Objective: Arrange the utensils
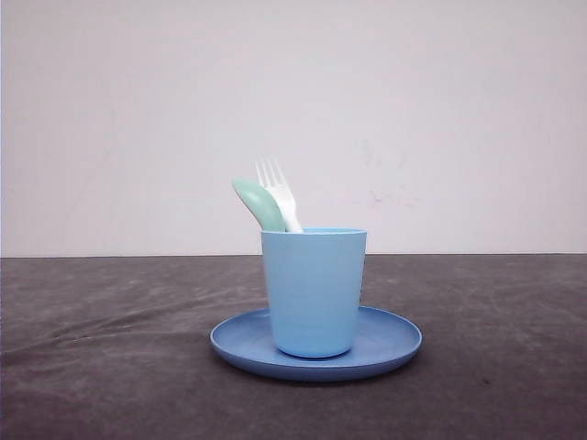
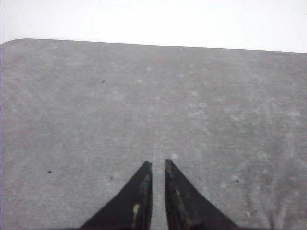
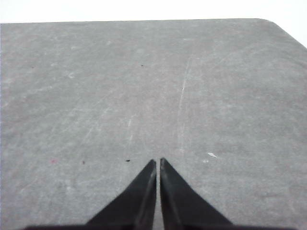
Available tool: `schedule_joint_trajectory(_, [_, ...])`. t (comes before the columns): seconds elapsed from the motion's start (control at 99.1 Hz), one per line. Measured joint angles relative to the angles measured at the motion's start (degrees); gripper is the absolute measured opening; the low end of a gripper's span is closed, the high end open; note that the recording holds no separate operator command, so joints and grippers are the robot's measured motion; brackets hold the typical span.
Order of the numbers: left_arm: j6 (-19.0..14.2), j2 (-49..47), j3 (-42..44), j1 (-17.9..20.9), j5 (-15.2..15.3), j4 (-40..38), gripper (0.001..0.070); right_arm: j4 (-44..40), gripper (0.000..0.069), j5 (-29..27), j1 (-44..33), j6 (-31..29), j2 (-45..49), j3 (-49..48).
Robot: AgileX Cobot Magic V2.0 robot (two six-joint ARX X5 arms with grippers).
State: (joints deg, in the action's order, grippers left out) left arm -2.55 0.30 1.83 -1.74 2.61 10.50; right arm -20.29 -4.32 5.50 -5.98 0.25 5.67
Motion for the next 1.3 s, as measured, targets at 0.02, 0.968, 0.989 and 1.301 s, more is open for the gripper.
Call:
schedule_joint_trajectory(0.02, [-0.02, 0.00, 0.00, 0.00, 0.00, 0.00, 0.0022, 0.85, 0.0011, -0.02, 0.00, 0.00, 0.00, -0.48])
schedule_joint_trajectory(0.968, [0.00, 0.00, 0.00, 0.00, 0.00, 0.00, 0.0022, 10.69, 0.0011, 4.33, -0.96, 0.24, 0.04, -4.70])
schedule_joint_trajectory(0.989, [0.00, 0.00, 0.00, 0.00, 0.00, 0.00, 0.0022, 10.67, 0.0011, 4.33, -0.96, 0.22, 0.04, -4.70])
schedule_joint_trajectory(1.301, [-0.02, 0.00, 0.00, 0.00, 0.00, 0.00, 0.0022, 10.67, 0.0011, 4.33, -0.96, 0.22, 0.04, -4.70])
